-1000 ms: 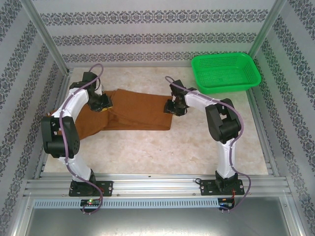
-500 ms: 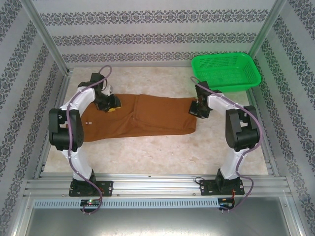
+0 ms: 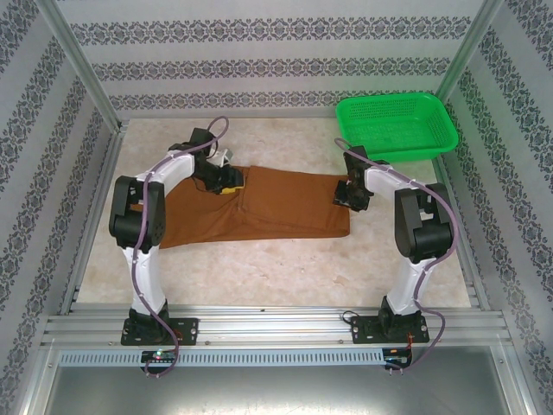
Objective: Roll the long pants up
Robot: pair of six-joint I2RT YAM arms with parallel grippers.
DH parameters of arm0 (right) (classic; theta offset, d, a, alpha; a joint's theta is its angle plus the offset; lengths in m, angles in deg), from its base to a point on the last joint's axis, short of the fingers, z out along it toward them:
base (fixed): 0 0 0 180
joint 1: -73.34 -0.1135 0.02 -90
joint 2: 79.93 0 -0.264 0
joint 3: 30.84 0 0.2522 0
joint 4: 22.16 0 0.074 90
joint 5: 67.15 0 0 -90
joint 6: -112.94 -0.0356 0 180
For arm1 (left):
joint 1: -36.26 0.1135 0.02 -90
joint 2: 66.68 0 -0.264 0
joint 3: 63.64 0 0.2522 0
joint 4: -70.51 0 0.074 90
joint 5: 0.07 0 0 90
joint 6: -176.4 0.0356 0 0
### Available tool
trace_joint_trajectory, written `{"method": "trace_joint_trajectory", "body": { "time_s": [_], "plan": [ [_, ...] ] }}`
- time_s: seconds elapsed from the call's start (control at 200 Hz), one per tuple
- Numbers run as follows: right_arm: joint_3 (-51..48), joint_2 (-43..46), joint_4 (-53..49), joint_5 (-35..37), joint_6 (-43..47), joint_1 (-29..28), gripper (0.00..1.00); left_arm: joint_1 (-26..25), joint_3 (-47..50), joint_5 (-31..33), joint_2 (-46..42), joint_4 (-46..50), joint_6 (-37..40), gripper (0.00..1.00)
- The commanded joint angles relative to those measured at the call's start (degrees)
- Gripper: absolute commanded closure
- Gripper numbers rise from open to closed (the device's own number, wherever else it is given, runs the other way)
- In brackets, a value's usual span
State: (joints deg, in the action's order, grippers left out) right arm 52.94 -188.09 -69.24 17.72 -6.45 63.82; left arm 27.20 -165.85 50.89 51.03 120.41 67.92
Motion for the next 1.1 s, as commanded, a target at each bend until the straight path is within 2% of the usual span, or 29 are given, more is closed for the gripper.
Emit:
{"method": "trace_joint_trajectory", "body": {
  "time_s": [0.0,0.28,0.31,0.37,0.4,0.535,0.724,0.884,1.014,1.099],
  "plan": [
    [-1.44,-0.21,0.44,-2.42,0.05,-0.52,0.65,-1.16,-2.58,-2.98,2.07,-1.18,-0.93,0.58],
    [-1.47,-0.47,0.68,-2.78,0.29,-0.63,0.65,-4.69,-9.70,-5.90,7.40,0.89,-0.79,0.62],
    [-1.54,-0.41,0.76,-2.78,0.35,-0.60,0.65,-5.03,-10.26,-6.02,7.57,0.96,-0.90,0.67],
    [-1.88,-0.13,0.89,-2.69,0.08,-0.68,0.65,-5.29,-11.17,-5.57,7.73,2.01,-1.03,0.92],
    [-1.98,0.02,0.91,-2.61,-0.02,-0.69,0.65,-5.30,-11.48,-4.13,7.44,3.14,-1.21,1.00],
    [-2.43,1.22,0.84,-1.20,-0.32,-0.50,0.64,-5.15,-7.56,4.27,-0.18,6.20,-1.10,1.00],
    [0.28,1.52,-0.34,-0.78,0.20,-0.02,0.55,-2.68,-3.16,8.71,-14.81,13.77,-1.52,1.00],
    [4.17,-0.74,-1.40,-2.74,0.83,0.03,0.51,3.72,-1.81,11.84,-23.76,21.78,-0.13,1.00],
    [6.43,-2.80,-1.14,-4.47,0.97,0.07,0.49,13.64,-0.18,13.70,-28.46,26.39,1.12,1.00],
    [7.94,-4.17,-0.96,-5.77,1.04,-0.05,0.49,20.91,1.02,18.19,-28.96,28.27,2.43,1.00]
  ]
}}
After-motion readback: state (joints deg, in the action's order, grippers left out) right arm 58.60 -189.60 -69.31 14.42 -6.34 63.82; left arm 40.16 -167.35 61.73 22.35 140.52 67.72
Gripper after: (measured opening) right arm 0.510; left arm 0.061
